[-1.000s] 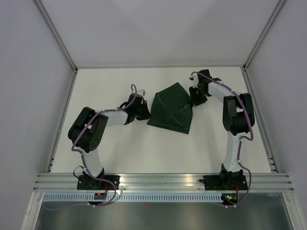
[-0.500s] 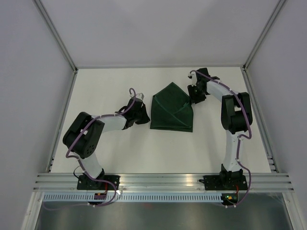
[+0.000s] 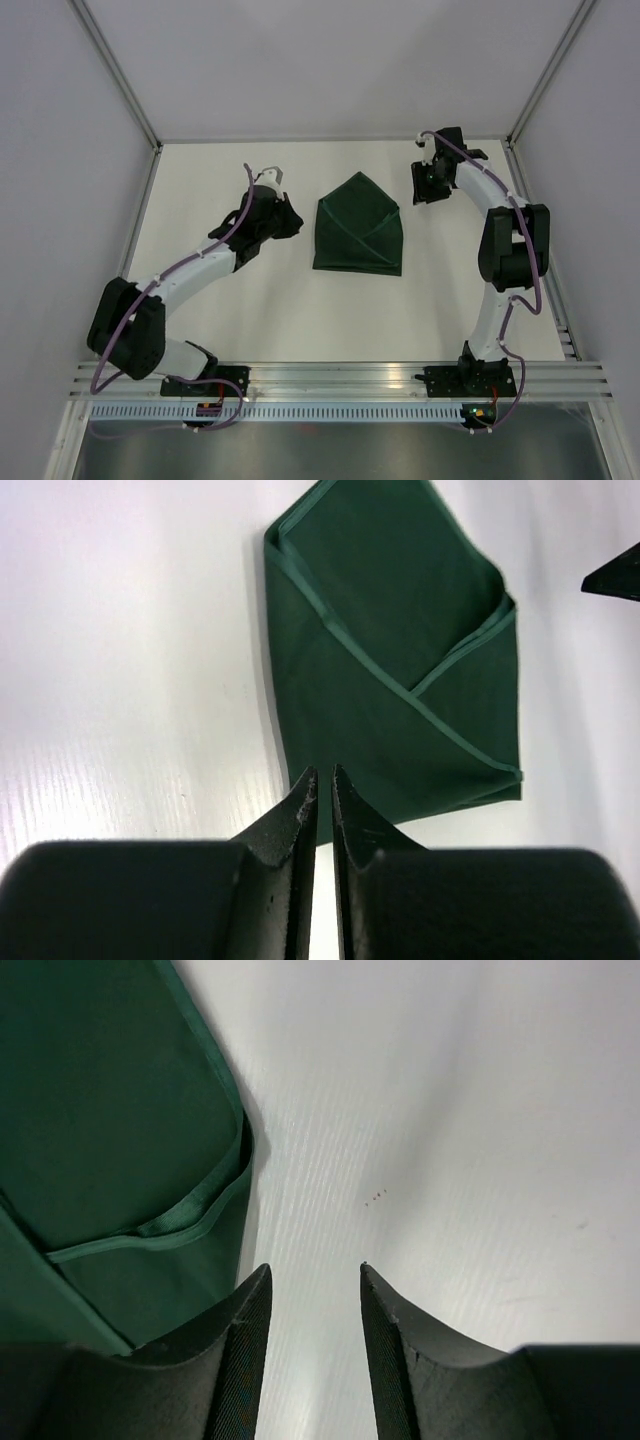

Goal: Fold the napkin, place the utensils inside, and roll it up
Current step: Roll the napkin with the utensil

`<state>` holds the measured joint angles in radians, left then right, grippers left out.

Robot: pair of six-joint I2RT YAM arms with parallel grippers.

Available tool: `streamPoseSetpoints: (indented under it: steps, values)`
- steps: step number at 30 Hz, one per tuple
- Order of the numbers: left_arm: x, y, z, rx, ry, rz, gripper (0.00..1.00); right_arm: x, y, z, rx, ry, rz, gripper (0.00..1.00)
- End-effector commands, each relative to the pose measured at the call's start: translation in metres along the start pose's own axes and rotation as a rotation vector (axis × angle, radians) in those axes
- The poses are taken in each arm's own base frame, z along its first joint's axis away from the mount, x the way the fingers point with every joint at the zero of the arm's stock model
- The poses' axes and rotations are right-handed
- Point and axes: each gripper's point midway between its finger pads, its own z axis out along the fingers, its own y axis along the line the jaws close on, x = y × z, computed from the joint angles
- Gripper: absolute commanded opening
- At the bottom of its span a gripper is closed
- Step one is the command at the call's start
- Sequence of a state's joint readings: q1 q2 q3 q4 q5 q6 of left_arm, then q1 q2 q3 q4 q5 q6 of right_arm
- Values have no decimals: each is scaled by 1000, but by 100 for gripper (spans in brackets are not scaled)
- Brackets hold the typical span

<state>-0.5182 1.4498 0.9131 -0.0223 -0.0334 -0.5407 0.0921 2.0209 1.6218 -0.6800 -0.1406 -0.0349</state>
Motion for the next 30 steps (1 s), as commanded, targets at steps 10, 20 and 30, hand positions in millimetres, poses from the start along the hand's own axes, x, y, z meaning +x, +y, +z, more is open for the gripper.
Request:
streamPoseSetpoints:
  steps: [10,20,30]
  values:
    - [-47,-23,-83,82,-136,53,20,4,34,-101,-10,-218,-379,48]
    - [-73,-47,-101,148,-187,-8,22,51,100,-117,-139,-295,-742,52]
    - [-78,-37,-105,90,-215,-17,24,88,161,-75,-204,-266,-1067,55]
